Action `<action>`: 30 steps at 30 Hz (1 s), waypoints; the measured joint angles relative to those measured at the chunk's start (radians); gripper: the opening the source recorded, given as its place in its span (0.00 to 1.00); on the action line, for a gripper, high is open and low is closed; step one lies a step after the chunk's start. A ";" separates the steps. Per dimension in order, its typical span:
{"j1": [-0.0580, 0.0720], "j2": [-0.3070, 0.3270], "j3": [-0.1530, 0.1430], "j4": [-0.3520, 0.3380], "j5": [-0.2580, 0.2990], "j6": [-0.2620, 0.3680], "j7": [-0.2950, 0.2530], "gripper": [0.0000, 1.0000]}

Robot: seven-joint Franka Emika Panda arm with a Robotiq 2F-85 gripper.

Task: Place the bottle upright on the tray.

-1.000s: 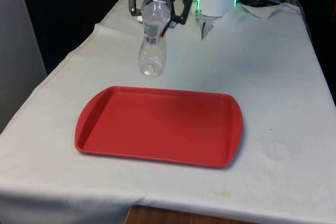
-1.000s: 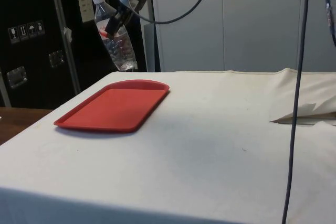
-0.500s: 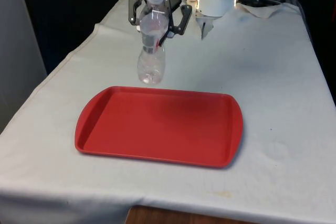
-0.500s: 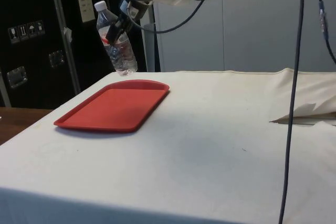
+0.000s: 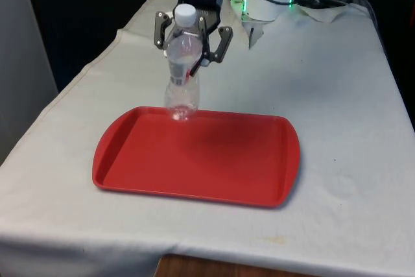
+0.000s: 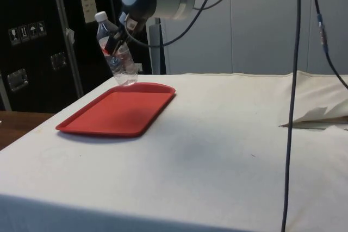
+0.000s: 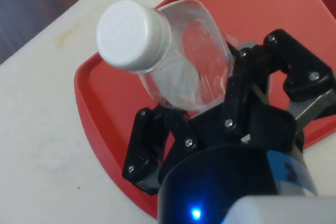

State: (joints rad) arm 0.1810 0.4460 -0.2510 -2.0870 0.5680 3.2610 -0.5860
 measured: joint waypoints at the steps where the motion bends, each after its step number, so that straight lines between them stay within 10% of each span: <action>1: 0.000 0.009 0.000 0.007 0.000 0.002 0.004 0.35; 30: -0.003 0.136 0.007 0.056 0.000 0.142 0.109 0.35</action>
State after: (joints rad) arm 0.1780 0.5820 -0.2440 -2.0310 0.5680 3.4030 -0.4770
